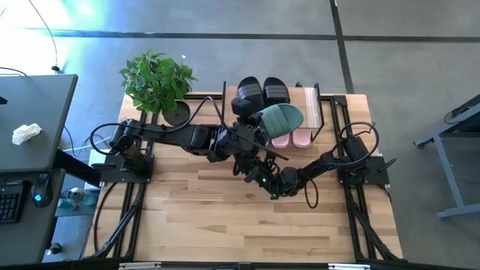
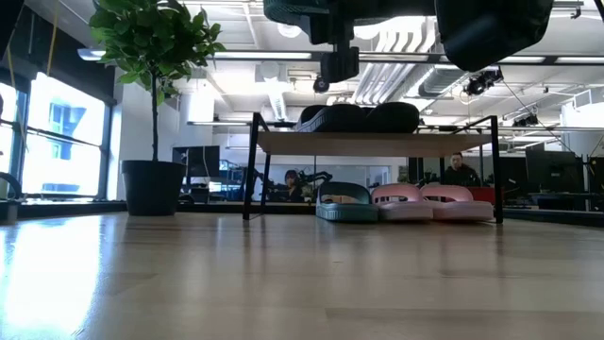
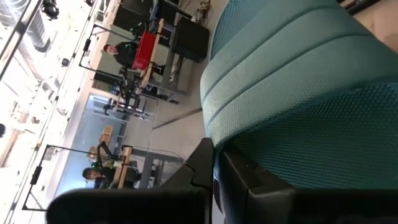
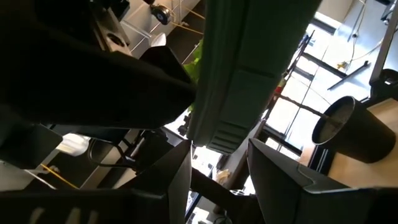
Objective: Pick and place slides into the shelf
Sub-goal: Put the green slipper under the shelf
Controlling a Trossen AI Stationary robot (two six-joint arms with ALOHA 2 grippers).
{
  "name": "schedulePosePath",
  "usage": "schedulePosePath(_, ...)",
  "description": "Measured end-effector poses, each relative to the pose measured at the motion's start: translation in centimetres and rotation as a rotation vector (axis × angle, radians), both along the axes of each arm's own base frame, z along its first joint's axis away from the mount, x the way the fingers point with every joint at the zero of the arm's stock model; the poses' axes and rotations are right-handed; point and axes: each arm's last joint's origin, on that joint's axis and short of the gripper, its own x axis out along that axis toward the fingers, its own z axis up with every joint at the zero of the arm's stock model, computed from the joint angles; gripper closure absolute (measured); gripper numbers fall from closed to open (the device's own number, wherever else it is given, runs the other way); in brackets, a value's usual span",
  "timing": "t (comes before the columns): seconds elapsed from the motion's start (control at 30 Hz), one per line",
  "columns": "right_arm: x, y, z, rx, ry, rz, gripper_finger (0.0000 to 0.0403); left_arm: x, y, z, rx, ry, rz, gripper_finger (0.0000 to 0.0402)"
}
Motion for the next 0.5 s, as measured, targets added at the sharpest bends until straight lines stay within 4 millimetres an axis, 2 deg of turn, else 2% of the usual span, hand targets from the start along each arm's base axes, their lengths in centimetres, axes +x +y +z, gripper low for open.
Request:
schedulePosePath(0.27,0.03,0.08,0.1,-0.016,-0.011,0.032,0.0256,-0.05,-0.02,-0.17,-0.013,0.007,-0.005,0.0401)
schedulePosePath(0.5,0.32,0.28,0.91,-0.003,-0.016,-0.012,0.0256,-0.05,-0.03,-0.15,-0.019,-0.004,-0.002,0.0401)
